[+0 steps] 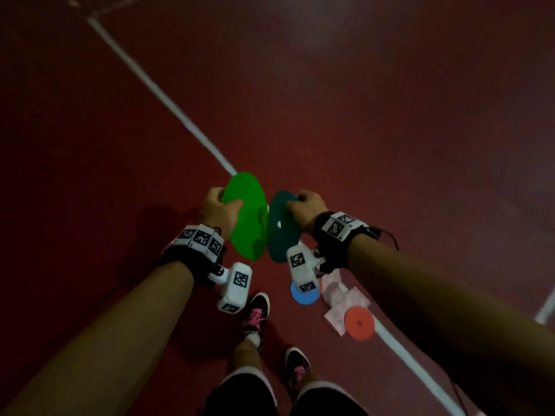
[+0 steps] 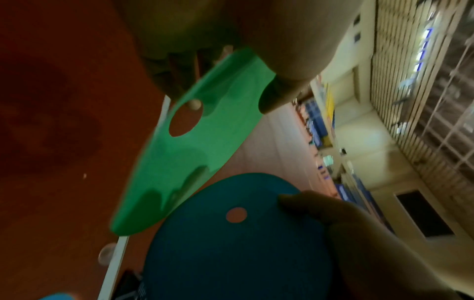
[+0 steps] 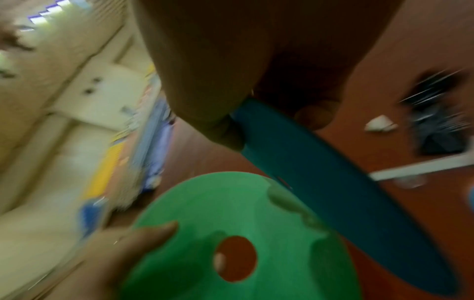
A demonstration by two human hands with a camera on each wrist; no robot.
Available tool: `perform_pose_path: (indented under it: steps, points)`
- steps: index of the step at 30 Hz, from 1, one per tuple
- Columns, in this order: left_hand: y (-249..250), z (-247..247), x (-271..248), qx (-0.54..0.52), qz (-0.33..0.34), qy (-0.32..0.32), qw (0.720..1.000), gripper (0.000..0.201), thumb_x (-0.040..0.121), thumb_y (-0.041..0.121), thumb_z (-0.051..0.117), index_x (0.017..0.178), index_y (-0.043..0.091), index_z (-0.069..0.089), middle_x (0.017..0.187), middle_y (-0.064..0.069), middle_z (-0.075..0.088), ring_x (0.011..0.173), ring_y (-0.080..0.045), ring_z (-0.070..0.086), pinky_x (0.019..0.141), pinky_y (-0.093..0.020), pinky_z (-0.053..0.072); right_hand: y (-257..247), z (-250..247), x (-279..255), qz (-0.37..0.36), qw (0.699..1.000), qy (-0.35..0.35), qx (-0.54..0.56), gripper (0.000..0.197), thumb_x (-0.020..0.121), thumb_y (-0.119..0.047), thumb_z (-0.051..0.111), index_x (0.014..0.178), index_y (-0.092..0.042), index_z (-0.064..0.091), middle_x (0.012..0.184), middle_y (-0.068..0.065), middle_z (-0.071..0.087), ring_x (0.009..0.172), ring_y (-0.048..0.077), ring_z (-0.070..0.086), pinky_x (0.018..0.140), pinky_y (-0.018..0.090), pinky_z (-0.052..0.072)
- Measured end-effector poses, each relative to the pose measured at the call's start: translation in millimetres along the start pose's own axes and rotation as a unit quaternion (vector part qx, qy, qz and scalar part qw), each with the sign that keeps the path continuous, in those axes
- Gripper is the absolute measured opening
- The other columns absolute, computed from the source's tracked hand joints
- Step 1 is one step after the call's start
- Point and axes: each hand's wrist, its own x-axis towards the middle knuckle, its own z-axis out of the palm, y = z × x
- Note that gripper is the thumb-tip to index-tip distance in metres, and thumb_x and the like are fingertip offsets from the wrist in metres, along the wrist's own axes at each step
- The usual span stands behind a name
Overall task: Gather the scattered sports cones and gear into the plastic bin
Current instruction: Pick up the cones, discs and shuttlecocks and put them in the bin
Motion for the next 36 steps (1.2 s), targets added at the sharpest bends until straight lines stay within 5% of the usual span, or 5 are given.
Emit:
perform_pose_path:
  steps: [7,13,17,26,36]
  points:
    - [-63,-226,-123,-0.148,-0.110,0.231,0.955,0.035,0.091,0.015,0.060,0.125,0.008,0.050,0.082,-0.004,0.056,0.065,-0.019,0.051,0.056,-0.028,0.039,-136,122,-130,-0.144,0.976,-0.156,-0.044,0.007,0.091,-0.014,0.054,0.096,-0.013,0.059,0.073,0.006,0.059,0.062,0.022,0.055,0.054,0.030,0.043]
    - [-169,-398,-247,-0.190,-0.154,0.401,0.883,0.038,0.089,0.027,0.062,0.123,0.011,0.055,0.099,-0.011,0.065,0.082,-0.029,0.063,0.065,-0.033,0.047,-194,293,-275,-0.261,0.910,-0.309,-0.096,0.031,0.097,-0.014,0.052,0.124,0.000,0.057,0.115,0.021,0.064,0.086,0.028,0.059,0.080,0.046,0.055]
    - [-266,-503,-352,-0.249,-0.184,0.506,0.805,0.039,0.088,0.024,0.063,0.123,0.008,0.058,0.110,-0.017,0.066,0.092,-0.034,0.063,0.078,-0.041,0.049,-210,439,-394,-0.319,0.844,-0.405,-0.151,0.013,0.094,-0.014,0.056,0.082,-0.008,0.057,0.083,0.011,0.057,0.076,0.025,0.053,0.062,0.034,0.043]
    - [-433,-699,-591,-0.339,-0.232,0.660,0.630,0.042,0.090,0.019,0.062,0.128,0.002,0.056,0.104,-0.011,0.062,0.075,-0.026,0.059,0.073,-0.036,0.048,-190,699,-666,-0.285,0.748,-0.584,-0.138,0.004,0.088,-0.006,0.063,0.092,-0.008,0.063,0.101,0.020,0.069,0.090,0.036,0.068,0.083,0.055,0.056]
    - [-598,-809,-687,-0.404,-0.287,0.729,0.473,0.039,0.088,0.019,0.065,0.126,0.011,0.059,0.111,-0.018,0.063,0.087,-0.035,0.061,0.070,-0.039,0.050,-156,924,-828,-0.336,0.616,-0.664,-0.257,0.004,0.088,-0.011,0.064,0.092,-0.010,0.065,0.100,0.019,0.071,0.090,0.035,0.069,0.076,0.049,0.057]
